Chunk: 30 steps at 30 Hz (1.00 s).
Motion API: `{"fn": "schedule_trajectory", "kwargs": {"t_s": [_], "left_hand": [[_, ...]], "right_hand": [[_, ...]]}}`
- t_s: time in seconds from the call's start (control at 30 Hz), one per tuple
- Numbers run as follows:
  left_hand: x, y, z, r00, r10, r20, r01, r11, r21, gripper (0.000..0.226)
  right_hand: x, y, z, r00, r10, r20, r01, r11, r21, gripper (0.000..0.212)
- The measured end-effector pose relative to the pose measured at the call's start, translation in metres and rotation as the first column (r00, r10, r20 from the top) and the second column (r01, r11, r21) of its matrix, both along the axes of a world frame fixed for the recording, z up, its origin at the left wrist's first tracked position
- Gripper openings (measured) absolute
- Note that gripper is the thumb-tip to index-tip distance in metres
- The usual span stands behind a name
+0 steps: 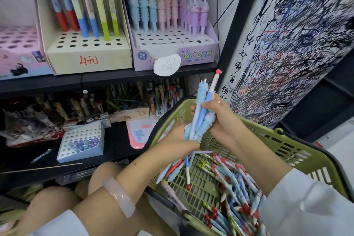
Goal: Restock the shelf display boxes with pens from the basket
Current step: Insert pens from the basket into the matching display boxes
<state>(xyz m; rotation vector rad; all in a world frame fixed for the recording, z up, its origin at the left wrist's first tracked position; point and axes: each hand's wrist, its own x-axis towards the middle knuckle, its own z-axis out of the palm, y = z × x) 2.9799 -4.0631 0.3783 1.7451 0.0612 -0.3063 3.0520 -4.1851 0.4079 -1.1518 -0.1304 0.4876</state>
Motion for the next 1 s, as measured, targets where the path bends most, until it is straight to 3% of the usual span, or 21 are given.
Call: {"fn": "schedule_trajectory", "kwargs": {"t_s": [0.17, 0.27, 0.47, 0.6, 0.77, 0.87, 1.0], "left_hand": [[-0.003, 0.007, 0.011, 0.999, -0.028, -0.044, 0.022, 0.992, -0.127, 0.022], [-0.004, 0.011, 0.013, 0.997, -0.031, -0.065, 0.024, 0.994, -0.109, 0.022], [-0.008, 0.023, 0.015, 0.993, -0.005, -0.117, -0.001, 0.999, -0.052, 0.011], [-0.009, 0.026, 0.012, 0.981, 0.057, -0.187, -0.058, 0.998, 0.001, 0.007], [-0.012, 0.026, 0.011, 0.957, 0.052, -0.287, -0.029, 0.996, 0.084, 0.005], [-0.01, 0.029, 0.009, 0.939, 0.184, -0.29, -0.21, 0.976, -0.062, 0.005], [-0.007, 0.026, 0.015, 0.907, 0.335, -0.257, -0.415, 0.818, -0.399, 0.007]], "right_hand": [[0.012, 0.001, 0.01, 1.0, -0.003, 0.013, 0.003, 1.0, 0.031, 0.016], [0.02, 0.0, 0.017, 0.996, -0.06, 0.064, 0.06, 0.998, 0.012, 0.027], [0.037, -0.006, 0.037, 0.974, -0.204, 0.102, 0.186, 0.969, 0.16, 0.029], [0.031, -0.01, 0.041, 0.954, -0.205, 0.221, 0.198, 0.979, 0.051, 0.023], [0.022, -0.007, 0.057, 0.853, -0.243, 0.462, 0.319, 0.943, -0.093, 0.027], [0.015, -0.002, 0.051, 0.86, -0.155, 0.486, 0.307, 0.918, -0.251, 0.025], [-0.008, 0.013, 0.023, 0.94, -0.007, 0.342, 0.148, 0.91, -0.387, 0.029]]}}
